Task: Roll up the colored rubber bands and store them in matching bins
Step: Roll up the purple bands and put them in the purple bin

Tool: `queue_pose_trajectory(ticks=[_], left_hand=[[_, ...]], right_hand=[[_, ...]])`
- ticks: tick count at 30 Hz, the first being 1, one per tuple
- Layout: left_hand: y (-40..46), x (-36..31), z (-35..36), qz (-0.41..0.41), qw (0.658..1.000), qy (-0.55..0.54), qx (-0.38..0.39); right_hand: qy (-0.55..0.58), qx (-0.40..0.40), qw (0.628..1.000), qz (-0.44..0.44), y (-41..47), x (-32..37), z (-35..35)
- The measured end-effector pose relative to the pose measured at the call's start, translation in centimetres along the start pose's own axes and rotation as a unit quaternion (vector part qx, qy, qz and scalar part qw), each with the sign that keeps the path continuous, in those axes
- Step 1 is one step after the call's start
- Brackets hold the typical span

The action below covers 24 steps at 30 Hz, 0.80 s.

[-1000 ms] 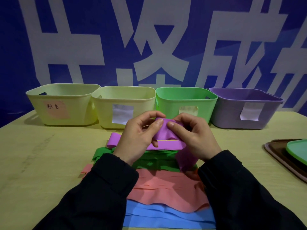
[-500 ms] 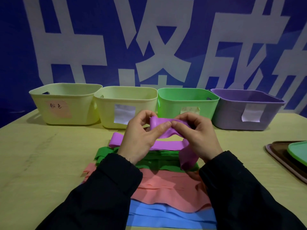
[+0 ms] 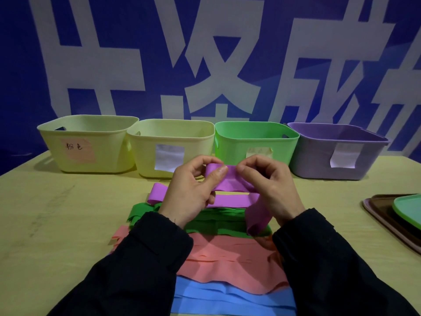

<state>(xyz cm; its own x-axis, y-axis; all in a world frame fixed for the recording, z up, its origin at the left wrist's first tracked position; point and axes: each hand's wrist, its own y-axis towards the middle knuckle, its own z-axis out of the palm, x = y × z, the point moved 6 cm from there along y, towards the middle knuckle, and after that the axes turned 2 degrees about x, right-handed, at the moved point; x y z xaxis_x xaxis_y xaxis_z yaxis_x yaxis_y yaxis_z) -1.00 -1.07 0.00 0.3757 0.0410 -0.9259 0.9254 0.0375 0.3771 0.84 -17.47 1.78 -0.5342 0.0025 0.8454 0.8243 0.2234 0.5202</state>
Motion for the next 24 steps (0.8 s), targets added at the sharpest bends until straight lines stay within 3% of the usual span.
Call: queue_pose_trajectory(ticks=[7, 13, 24], left_hand=[[-0.3, -0.6, 0.4, 0.004, 0.999, -0.035, 0.021], [0.0, -0.4, -0.1, 0.012, 0.999, -0.035, -0.002], [0.0, -1.0, -0.1, 0.060, 0.998, 0.007, 0.013]], right_hand=[[-0.015, -0.012, 1.000, 0.011, 0.2, -0.8, 0.2], [-0.054, -0.033, 0.997, -0.043, 0.1, 0.1, 0.0], [-0.044, 0.029, 0.999, 0.005, 0.1, -0.1, 0.0]])
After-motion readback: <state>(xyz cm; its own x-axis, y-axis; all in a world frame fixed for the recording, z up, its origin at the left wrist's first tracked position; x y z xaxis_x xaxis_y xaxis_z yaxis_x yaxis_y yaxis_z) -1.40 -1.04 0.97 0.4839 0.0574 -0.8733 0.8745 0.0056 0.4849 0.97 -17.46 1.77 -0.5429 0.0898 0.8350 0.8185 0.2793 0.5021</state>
